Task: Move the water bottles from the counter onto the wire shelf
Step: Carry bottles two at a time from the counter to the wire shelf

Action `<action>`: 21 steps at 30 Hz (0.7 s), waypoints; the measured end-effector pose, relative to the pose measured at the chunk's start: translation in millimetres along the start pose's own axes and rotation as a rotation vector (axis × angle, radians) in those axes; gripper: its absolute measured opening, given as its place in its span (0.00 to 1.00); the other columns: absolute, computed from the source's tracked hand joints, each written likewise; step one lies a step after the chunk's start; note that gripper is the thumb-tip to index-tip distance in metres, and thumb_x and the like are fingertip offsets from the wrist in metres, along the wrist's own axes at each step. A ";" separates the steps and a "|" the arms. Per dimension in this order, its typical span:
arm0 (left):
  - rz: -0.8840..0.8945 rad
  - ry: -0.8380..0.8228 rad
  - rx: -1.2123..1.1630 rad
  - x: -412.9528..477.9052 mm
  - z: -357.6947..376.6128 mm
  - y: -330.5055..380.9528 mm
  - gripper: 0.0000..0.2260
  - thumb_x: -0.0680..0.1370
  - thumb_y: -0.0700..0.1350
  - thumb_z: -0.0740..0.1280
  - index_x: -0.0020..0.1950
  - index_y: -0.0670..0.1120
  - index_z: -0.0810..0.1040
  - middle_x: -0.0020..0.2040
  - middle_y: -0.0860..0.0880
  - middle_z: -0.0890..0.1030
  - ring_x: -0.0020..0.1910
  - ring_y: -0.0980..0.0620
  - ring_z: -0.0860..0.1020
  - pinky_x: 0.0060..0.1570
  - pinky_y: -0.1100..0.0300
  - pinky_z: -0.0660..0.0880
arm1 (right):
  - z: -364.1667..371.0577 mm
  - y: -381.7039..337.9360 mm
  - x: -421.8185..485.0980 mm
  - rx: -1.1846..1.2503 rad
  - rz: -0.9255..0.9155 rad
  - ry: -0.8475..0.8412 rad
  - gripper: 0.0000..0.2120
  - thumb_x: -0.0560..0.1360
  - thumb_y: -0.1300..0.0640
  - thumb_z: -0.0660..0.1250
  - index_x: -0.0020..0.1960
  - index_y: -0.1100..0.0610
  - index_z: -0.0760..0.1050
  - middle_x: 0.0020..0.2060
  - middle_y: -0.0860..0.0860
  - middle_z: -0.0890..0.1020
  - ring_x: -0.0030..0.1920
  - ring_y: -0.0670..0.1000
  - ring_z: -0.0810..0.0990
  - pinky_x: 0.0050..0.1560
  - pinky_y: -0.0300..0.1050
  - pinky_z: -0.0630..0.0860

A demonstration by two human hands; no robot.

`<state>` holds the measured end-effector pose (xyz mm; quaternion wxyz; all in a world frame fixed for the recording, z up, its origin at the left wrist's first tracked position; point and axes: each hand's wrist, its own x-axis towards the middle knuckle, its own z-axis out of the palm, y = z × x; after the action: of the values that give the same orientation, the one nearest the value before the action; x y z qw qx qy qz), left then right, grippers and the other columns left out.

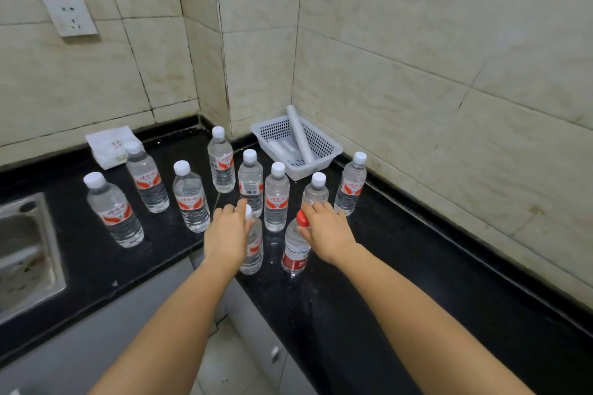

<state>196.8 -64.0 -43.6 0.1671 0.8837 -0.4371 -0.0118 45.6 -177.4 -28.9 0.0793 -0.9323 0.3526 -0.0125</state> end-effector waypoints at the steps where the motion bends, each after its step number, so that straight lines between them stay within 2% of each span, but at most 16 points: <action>1: -0.007 0.007 -0.018 -1.6 -1.6 -0.2 0.17 0.80 0.49 0.59 0.67 0.44 0.66 0.54 0.42 0.76 0.56 0.43 0.72 0.44 0.52 0.71 | -0.2 -1.5 -3.0 0.007 0.006 0.008 0.20 0.80 0.49 0.61 0.68 0.56 0.67 0.64 0.54 0.74 0.66 0.57 0.70 0.65 0.57 0.68; 5: 0.006 0.049 -0.100 -19.6 -5.0 2.5 0.13 0.78 0.47 0.63 0.59 0.42 0.72 0.47 0.42 0.76 0.51 0.43 0.73 0.40 0.55 0.67 | 7.3 -8.9 -25.5 0.101 0.065 0.053 0.15 0.79 0.50 0.63 0.61 0.56 0.71 0.59 0.54 0.76 0.61 0.56 0.72 0.60 0.55 0.69; 8: 0.077 0.039 -0.099 -38.9 -6.0 4.7 0.12 0.77 0.48 0.65 0.55 0.42 0.74 0.49 0.43 0.77 0.52 0.44 0.74 0.43 0.53 0.70 | 15.7 -15.2 -50.7 0.207 0.143 0.118 0.11 0.78 0.51 0.64 0.56 0.56 0.72 0.54 0.53 0.77 0.57 0.55 0.75 0.57 0.53 0.70; 11: 0.159 0.012 -0.062 -55.5 -8.6 6.3 0.10 0.76 0.48 0.65 0.52 0.43 0.75 0.50 0.45 0.77 0.53 0.45 0.75 0.46 0.52 0.72 | 11.7 -17.0 -72.5 0.166 0.183 0.126 0.08 0.77 0.53 0.65 0.52 0.56 0.73 0.52 0.54 0.79 0.55 0.56 0.75 0.56 0.53 0.69; 15: 0.210 0.075 -0.216 -83.1 -9.5 4.6 0.09 0.75 0.50 0.66 0.49 0.45 0.77 0.41 0.49 0.73 0.48 0.46 0.75 0.39 0.55 0.70 | 3.6 -9.6 -109.9 0.272 0.279 0.126 0.10 0.75 0.50 0.68 0.47 0.55 0.71 0.49 0.53 0.80 0.51 0.56 0.78 0.55 0.54 0.73; 21: 0.395 -0.029 -0.341 -135.8 -7.9 23.4 0.06 0.73 0.50 0.67 0.44 0.48 0.77 0.36 0.51 0.72 0.41 0.50 0.73 0.36 0.57 0.66 | -2.3 6.7 -195.2 0.345 0.415 0.123 0.12 0.72 0.48 0.68 0.46 0.57 0.76 0.45 0.53 0.81 0.46 0.57 0.79 0.49 0.53 0.76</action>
<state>96.3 30.6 -46.0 0.3063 0.7399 -0.5953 -0.0653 -105.5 -54.0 -21.3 0.2160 -0.8103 0.5329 -0.1126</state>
